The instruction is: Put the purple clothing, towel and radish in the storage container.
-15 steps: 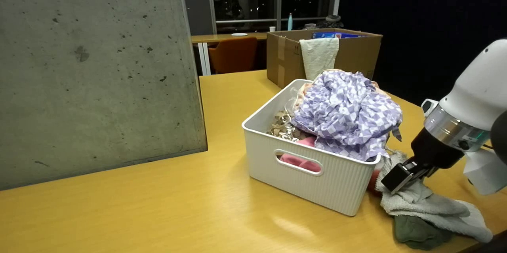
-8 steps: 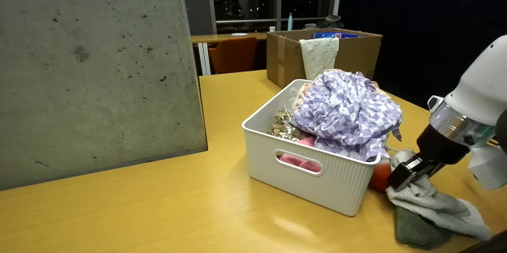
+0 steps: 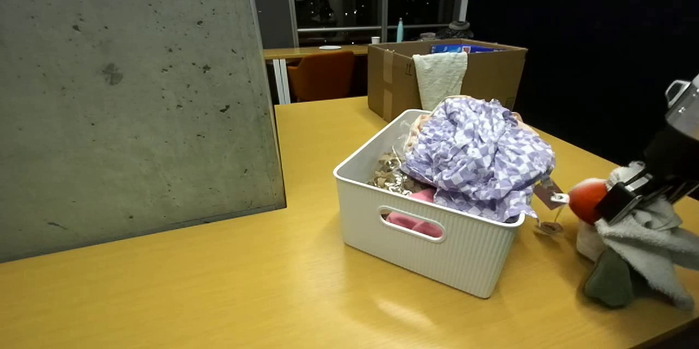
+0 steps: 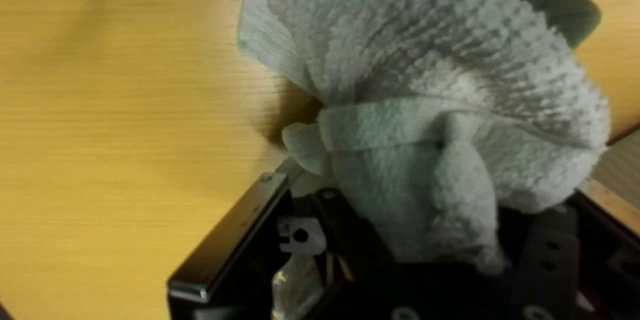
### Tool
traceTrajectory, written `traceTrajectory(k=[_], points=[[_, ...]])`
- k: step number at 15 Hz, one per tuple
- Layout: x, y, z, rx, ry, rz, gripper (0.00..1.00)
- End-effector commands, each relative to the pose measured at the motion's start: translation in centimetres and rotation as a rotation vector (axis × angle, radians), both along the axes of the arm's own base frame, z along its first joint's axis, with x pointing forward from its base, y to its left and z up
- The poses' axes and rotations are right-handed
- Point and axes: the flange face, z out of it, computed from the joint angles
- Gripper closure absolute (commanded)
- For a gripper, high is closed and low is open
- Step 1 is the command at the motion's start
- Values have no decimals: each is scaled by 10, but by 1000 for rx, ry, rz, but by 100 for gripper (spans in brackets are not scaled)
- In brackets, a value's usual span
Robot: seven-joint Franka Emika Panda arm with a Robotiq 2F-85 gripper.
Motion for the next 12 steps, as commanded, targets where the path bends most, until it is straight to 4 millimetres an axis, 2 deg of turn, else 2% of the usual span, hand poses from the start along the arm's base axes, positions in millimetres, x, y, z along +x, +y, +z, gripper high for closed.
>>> traceTrajectory(k=[1,4,6,8,10,12], points=[[-4,-20,59,-41,-45,-57,99],[9,-25,111,-75,-116,-74,99],[20,-13,148,-91,-178,-58,99],[36,11,185,-111,-247,-18,99],[51,44,212,-108,-302,26,99],[68,76,229,-101,-351,74,99]])
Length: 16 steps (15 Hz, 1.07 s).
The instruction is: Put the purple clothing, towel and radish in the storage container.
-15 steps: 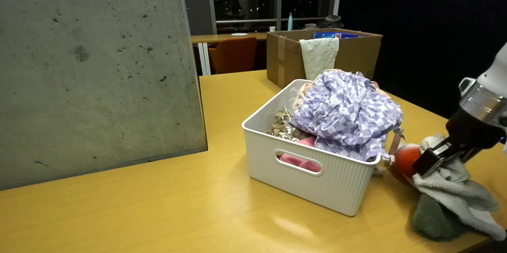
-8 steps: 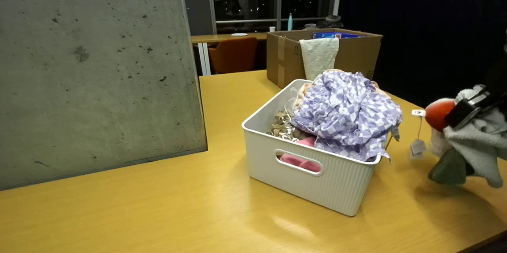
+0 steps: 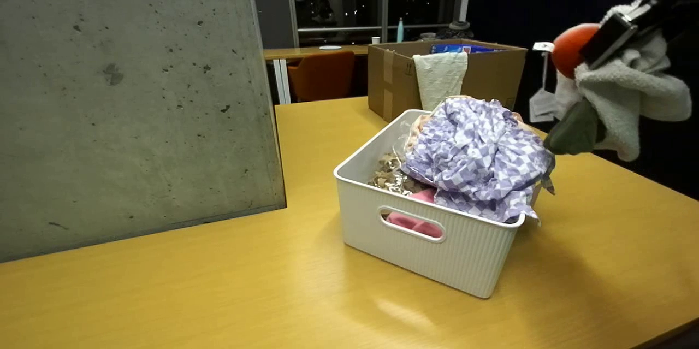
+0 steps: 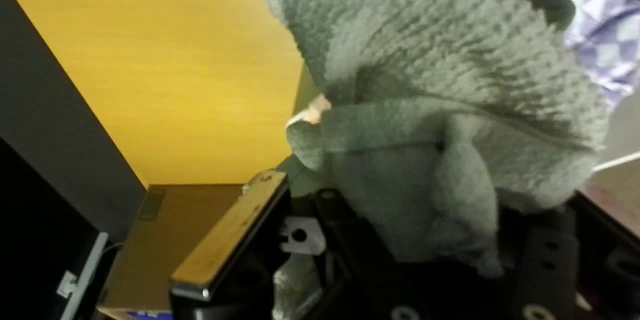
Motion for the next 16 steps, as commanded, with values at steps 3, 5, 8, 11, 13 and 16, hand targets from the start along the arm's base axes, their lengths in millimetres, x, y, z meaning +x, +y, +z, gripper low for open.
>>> traceTrajectory(k=[3,5,8,11,13,16], points=[[49,66,19,-14,-74,91,99],[69,67,-14,-17,-48,99,99],[93,64,-88,-25,29,119,99],[105,65,-151,-31,96,151,99],[109,63,-176,-32,119,161,99],[113,65,-179,-34,114,170,72]])
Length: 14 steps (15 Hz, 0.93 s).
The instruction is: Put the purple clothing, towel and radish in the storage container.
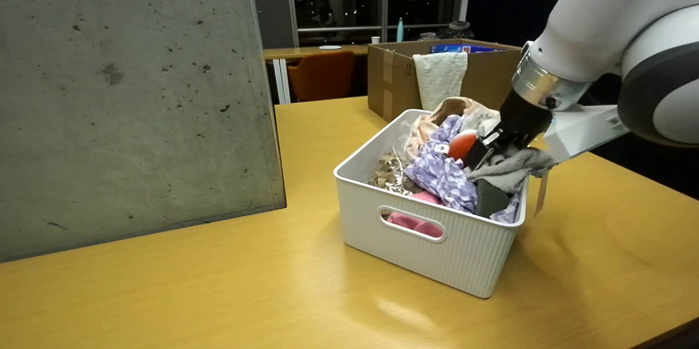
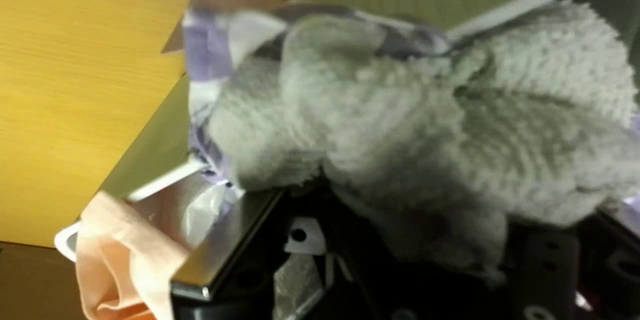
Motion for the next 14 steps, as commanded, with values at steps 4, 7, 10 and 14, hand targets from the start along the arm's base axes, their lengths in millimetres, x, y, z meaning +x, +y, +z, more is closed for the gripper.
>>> traceTrajectory(k=[4,7,10,14], points=[[-3,4,39,9,-27,21,51],[-12,6,75,12,-58,15,27],[-28,7,108,-3,-81,10,6],[-70,2,127,-16,-52,-52,0]])
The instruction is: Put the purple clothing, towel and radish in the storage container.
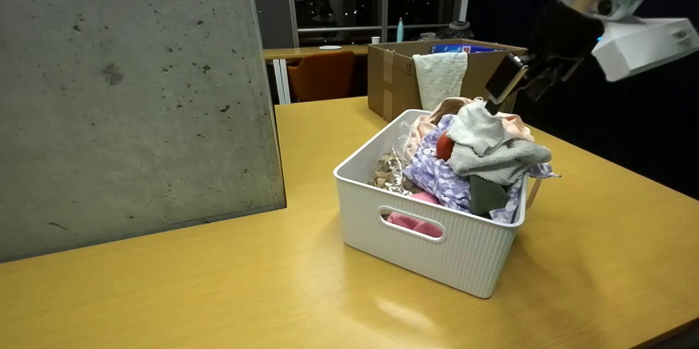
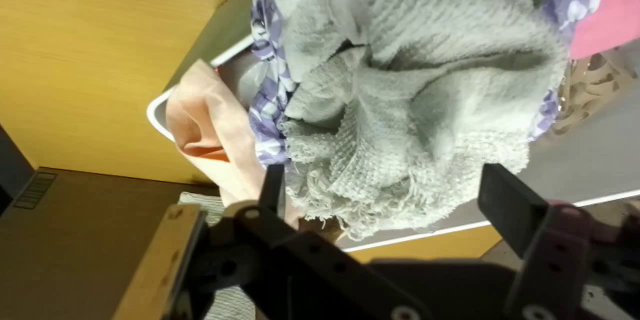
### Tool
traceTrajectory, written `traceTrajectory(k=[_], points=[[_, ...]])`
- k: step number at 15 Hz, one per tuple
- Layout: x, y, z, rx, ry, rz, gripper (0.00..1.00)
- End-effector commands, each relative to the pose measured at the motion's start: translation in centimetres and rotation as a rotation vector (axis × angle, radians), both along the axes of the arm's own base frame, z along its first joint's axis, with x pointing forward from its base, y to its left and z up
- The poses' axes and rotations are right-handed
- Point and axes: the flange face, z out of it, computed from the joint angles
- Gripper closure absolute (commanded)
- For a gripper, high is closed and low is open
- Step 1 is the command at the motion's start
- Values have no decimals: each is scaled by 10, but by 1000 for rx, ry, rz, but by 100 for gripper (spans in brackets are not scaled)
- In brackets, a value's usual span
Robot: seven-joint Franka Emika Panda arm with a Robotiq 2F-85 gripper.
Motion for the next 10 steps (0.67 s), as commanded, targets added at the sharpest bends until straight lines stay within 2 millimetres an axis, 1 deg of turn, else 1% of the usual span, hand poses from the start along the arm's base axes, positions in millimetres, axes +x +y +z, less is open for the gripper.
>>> traceTrajectory(k=[1,2,5,8,10], points=[[-48,-8,14,-2,32,-71,0],[-59,-11,12,9,41,-86,0],[-83,-16,7,36,58,-124,0],[-98,-20,0,53,77,-149,0],[-105,-20,-4,56,84,-161,0]])
